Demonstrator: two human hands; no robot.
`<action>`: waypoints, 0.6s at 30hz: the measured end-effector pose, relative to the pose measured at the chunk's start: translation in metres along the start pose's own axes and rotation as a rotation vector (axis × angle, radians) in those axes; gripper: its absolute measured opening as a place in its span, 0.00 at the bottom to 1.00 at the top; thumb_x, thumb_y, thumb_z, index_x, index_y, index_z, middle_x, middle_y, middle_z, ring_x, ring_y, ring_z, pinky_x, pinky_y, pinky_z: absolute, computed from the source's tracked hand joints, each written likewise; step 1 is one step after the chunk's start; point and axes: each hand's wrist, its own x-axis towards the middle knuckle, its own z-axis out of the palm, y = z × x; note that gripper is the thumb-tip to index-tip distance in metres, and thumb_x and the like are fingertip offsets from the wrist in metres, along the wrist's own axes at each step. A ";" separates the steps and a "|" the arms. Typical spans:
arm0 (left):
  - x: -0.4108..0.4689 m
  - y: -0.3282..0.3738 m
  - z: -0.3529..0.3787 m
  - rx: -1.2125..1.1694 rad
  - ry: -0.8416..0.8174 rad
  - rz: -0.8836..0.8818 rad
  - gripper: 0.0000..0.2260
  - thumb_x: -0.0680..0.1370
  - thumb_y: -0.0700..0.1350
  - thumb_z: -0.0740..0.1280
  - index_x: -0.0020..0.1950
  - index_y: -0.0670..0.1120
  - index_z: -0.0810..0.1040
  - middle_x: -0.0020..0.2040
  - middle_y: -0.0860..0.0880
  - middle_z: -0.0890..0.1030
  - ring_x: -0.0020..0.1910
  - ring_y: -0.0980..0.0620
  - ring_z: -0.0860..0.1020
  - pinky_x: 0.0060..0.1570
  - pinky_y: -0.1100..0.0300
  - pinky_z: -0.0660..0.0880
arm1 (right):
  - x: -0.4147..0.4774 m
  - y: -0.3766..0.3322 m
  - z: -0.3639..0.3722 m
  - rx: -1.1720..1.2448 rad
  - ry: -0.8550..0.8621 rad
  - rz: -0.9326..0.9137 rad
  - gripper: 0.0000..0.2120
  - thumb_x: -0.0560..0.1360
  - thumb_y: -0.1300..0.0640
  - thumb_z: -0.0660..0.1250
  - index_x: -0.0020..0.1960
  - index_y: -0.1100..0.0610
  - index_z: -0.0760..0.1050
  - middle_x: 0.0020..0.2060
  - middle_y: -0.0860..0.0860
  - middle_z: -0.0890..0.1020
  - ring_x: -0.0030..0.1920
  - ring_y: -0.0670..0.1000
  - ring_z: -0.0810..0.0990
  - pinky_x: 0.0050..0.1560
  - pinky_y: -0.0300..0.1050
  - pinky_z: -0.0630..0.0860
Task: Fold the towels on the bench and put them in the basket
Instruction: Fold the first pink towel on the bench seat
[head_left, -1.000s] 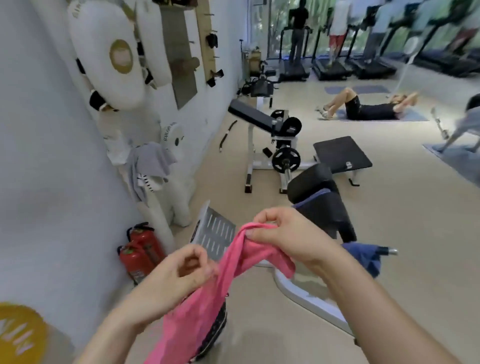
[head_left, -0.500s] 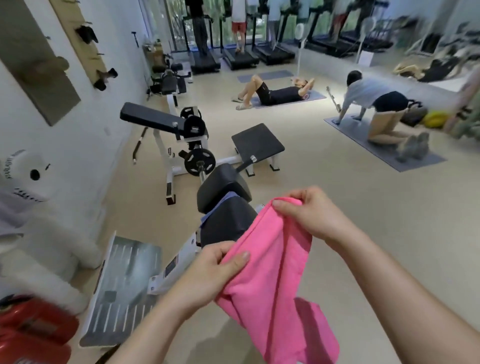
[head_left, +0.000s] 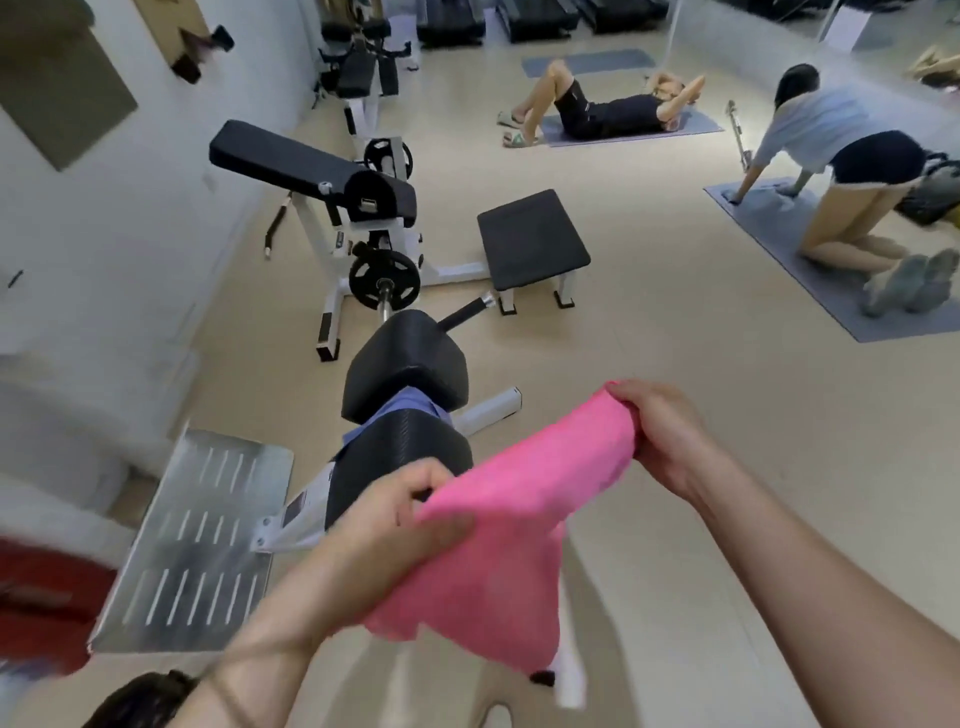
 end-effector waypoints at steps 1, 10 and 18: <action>0.011 0.002 -0.003 -0.104 0.117 -0.021 0.13 0.70 0.47 0.73 0.41 0.43 0.70 0.31 0.40 0.71 0.27 0.46 0.70 0.26 0.59 0.67 | 0.013 -0.006 -0.010 -0.055 -0.087 -0.026 0.08 0.70 0.53 0.68 0.37 0.56 0.79 0.35 0.55 0.77 0.40 0.54 0.74 0.37 0.45 0.66; 0.093 0.003 0.057 0.412 -0.116 -0.281 0.14 0.73 0.55 0.72 0.53 0.49 0.79 0.41 0.47 0.83 0.35 0.46 0.81 0.36 0.53 0.79 | 0.147 -0.082 -0.083 -0.942 -0.533 -0.470 0.05 0.71 0.59 0.71 0.37 0.58 0.80 0.31 0.54 0.80 0.32 0.48 0.75 0.35 0.42 0.70; 0.134 0.033 0.100 -0.041 0.555 -0.125 0.25 0.62 0.57 0.79 0.41 0.39 0.74 0.35 0.38 0.76 0.30 0.47 0.75 0.29 0.55 0.74 | 0.256 -0.117 -0.123 -0.551 -0.454 -0.176 0.11 0.73 0.69 0.62 0.43 0.59 0.81 0.32 0.54 0.76 0.32 0.52 0.73 0.32 0.41 0.73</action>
